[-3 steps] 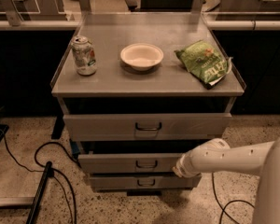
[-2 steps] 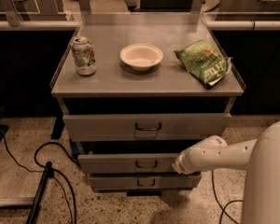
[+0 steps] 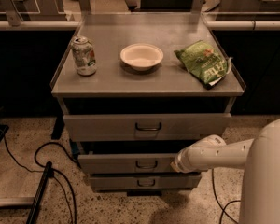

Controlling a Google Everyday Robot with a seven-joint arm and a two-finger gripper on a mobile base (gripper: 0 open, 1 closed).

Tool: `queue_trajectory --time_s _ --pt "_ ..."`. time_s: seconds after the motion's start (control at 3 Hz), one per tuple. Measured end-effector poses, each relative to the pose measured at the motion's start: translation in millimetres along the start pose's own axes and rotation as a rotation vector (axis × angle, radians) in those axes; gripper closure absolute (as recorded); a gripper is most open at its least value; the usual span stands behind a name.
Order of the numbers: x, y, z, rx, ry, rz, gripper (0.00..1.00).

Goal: Close middle drawer

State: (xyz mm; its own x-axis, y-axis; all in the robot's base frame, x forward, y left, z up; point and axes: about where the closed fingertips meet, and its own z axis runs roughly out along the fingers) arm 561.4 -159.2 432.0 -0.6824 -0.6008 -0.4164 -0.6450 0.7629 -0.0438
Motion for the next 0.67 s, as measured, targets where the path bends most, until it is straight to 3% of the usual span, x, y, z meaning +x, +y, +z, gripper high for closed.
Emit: queue_trajectory --time_s 0.67 --pt "0.0 0.0 0.0 0.0 0.0 0.0 0.12"
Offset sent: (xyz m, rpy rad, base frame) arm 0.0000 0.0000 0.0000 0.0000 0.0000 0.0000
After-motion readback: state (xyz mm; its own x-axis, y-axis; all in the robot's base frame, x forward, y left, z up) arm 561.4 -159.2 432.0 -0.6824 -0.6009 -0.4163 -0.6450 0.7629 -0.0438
